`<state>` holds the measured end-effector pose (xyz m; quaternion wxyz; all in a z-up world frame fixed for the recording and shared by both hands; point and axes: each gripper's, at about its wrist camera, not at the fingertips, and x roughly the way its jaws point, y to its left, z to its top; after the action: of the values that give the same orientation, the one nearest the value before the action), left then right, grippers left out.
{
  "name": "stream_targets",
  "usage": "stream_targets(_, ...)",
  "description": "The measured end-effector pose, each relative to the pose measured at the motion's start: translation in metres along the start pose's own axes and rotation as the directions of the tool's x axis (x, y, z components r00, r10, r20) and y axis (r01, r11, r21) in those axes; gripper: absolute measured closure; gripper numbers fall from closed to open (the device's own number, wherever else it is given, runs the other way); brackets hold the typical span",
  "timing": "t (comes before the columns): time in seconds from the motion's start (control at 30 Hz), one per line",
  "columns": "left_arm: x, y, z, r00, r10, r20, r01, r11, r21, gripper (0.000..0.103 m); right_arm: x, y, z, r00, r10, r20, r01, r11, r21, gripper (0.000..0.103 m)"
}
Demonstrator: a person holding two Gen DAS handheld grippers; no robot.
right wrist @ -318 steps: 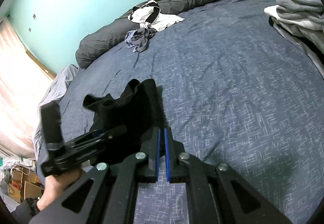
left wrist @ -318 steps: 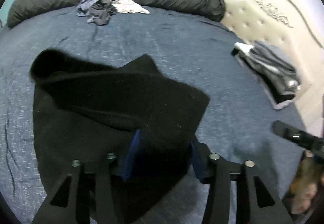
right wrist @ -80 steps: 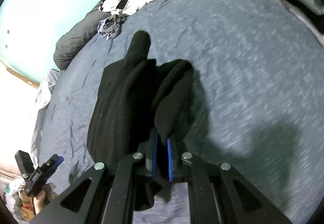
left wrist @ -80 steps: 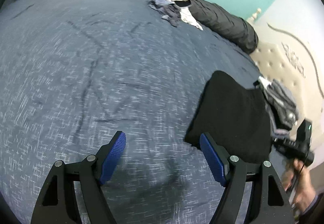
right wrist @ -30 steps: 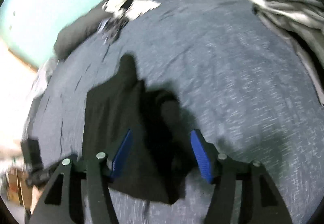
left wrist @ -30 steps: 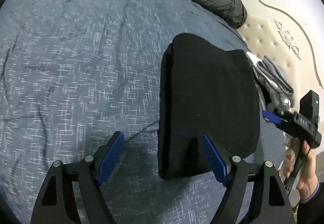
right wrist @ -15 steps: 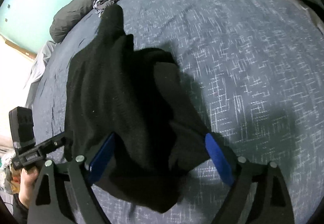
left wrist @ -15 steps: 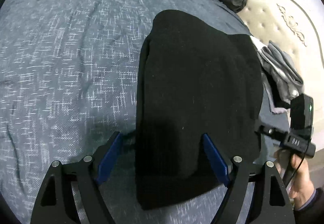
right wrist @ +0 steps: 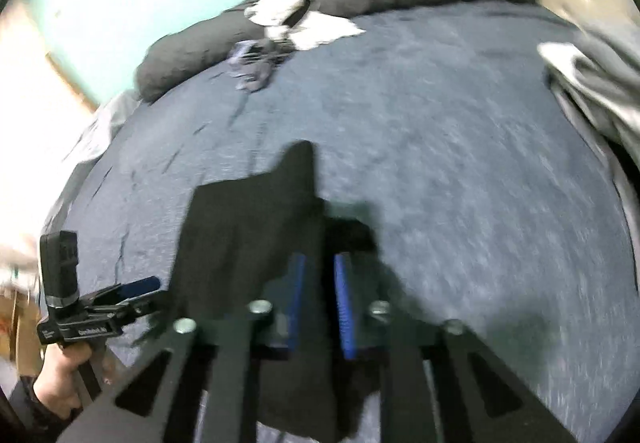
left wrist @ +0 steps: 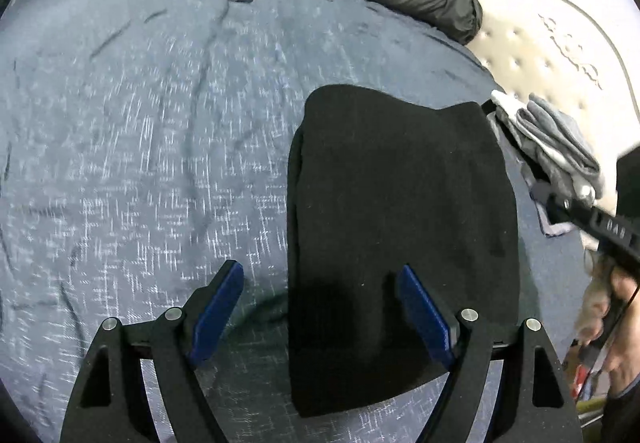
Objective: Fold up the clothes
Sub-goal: 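Open the right tool and release the folded garment, then close the right tool on the folded black garment's end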
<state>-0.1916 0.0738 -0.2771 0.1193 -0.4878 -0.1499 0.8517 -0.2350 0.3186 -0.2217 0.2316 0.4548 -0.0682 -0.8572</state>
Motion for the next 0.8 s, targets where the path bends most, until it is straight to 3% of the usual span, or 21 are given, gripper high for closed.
stream_targets(0.17,0.009,-0.002,-0.001,1.0,0.007,-0.02,-0.006,1.0,0.023,0.019,0.033,0.014,0.017,1.0,0.028,-0.013,-0.029,0.998,-0.051,0.099)
stream_targets(0.5,0.025,-0.003,-0.003,0.999,0.008,-0.049,-0.006,1.0,0.028,0.019,0.095,-0.015,0.016,0.981,-0.115,-0.154,0.105,0.992,-0.073,0.103)
stream_targets(0.7,0.027,-0.005,-0.005,0.998,0.01,-0.061,-0.009,1.0,0.022,0.019,0.106,-0.026,0.008,0.978,-0.108,-0.179,0.102,0.994,-0.04,0.103)
stream_targets(0.8,0.022,-0.008,-0.006,0.998,0.016,-0.056,-0.014,0.999,0.032,0.019,0.084,-0.018,0.013,0.986,-0.088,-0.143,0.086,0.996,-0.024,0.103)
